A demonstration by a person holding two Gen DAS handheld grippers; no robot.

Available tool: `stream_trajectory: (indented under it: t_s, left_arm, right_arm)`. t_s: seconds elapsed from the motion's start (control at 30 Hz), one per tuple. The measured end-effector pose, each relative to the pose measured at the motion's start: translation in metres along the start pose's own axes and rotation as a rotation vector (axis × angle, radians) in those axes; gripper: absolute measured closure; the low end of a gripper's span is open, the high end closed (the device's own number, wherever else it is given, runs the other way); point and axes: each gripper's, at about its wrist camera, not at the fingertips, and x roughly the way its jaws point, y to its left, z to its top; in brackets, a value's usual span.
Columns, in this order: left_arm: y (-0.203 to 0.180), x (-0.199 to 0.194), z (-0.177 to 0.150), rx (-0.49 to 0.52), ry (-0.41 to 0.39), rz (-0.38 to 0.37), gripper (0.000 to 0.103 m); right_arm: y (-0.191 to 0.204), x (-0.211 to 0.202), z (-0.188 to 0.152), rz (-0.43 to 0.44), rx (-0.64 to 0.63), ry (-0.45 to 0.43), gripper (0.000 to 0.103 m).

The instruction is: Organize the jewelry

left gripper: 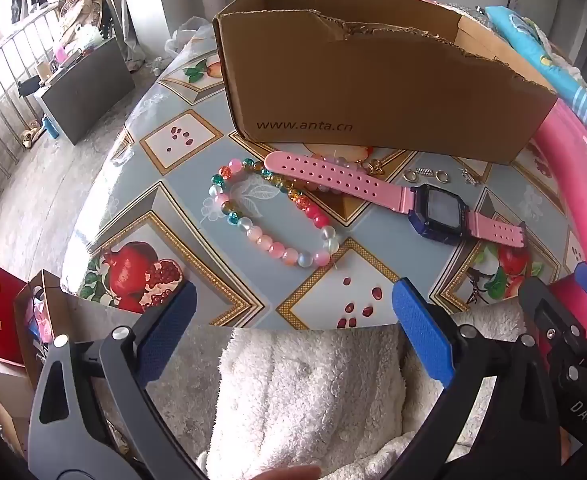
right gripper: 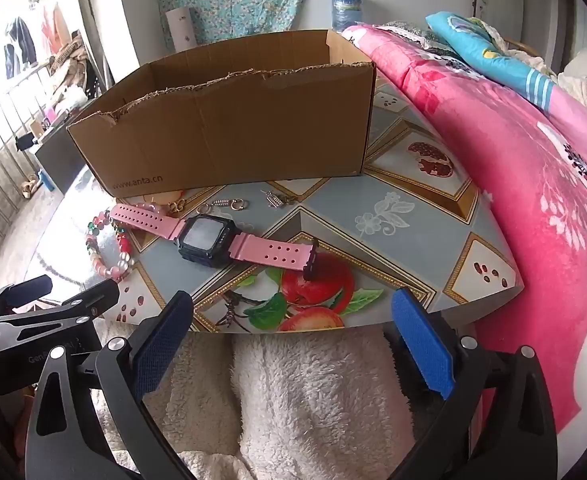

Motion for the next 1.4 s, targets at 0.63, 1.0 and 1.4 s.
stream_trajectory:
  t_s: [0.63, 1.0, 1.4]
  left_arm:
    - [-0.003, -0.004, -0.001, 0.002, 0.000, 0.004, 0.009]
    - [-0.001, -0.005, -0.002, -0.002, -0.002, -0.001, 0.009]
    - [-0.001, -0.004, 0.004, 0.000, -0.008, 0.006, 0.009]
  right_arm:
    - [0.007, 0.000, 0.005, 0.009, -0.015, 0.000, 0.006]
    - [0.008, -0.001, 0.006, 0.008, -0.015, -0.003, 0.006]
    - [0.009, -0.002, 0.008, 0.008, -0.013, -0.005, 0.006]
